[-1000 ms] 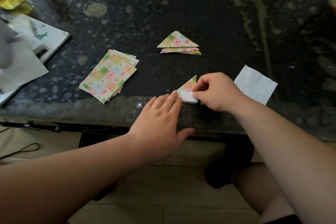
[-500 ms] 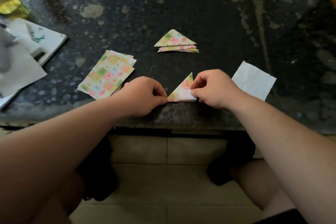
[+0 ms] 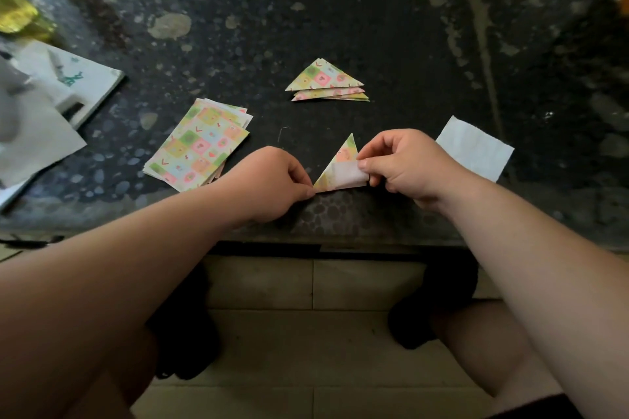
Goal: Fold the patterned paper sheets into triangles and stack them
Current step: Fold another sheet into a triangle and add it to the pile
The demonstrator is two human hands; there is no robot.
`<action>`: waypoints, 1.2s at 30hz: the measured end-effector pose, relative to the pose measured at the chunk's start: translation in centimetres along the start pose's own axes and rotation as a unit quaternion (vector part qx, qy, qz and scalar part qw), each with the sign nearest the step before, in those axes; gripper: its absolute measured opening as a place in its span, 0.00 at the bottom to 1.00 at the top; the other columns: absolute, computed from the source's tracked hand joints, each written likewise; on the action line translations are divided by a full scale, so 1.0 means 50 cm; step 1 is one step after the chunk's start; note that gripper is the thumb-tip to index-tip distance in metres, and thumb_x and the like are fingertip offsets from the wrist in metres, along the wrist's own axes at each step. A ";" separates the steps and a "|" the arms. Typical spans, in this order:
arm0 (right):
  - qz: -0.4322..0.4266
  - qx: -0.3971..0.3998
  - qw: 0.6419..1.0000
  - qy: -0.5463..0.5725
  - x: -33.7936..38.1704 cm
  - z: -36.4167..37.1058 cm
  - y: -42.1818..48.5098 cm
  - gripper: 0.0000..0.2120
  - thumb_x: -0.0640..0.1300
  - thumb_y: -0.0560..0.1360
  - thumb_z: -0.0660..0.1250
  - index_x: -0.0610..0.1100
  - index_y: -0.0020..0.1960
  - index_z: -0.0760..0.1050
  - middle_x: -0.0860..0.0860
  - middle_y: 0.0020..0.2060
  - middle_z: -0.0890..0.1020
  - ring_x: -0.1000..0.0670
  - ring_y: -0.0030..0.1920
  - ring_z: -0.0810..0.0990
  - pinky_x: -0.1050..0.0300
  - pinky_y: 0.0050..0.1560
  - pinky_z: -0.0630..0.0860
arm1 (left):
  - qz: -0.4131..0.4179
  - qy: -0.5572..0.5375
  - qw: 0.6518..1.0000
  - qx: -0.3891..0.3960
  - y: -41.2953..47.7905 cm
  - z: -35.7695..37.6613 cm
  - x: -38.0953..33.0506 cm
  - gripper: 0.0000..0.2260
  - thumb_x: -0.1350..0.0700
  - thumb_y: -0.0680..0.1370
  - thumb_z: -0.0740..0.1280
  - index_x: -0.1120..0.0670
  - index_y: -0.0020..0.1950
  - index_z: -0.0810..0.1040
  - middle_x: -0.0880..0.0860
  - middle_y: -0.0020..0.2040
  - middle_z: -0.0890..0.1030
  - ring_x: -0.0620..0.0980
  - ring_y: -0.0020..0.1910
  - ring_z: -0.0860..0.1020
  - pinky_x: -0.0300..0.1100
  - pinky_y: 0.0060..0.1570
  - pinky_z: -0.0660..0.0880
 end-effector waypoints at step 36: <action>-0.109 0.004 0.970 -0.215 0.027 0.028 0.003 0.05 0.48 0.82 0.67 0.52 0.47 0.76 0.57 0.43 0.78 0.56 0.43 0.76 0.59 0.39 0.69 | 0.008 0.132 0.991 0.037 0.011 0.012 -0.036 0.12 0.49 0.82 0.65 0.54 0.49 0.84 0.53 0.46 0.83 0.54 0.48 0.82 0.47 0.48 0.79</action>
Point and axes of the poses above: each hand's wrist, its own y-axis towards the middle knuckle, its own z-axis out of the palm, x = y × z, the point moved 7 cm from there along y, towards the middle knuckle
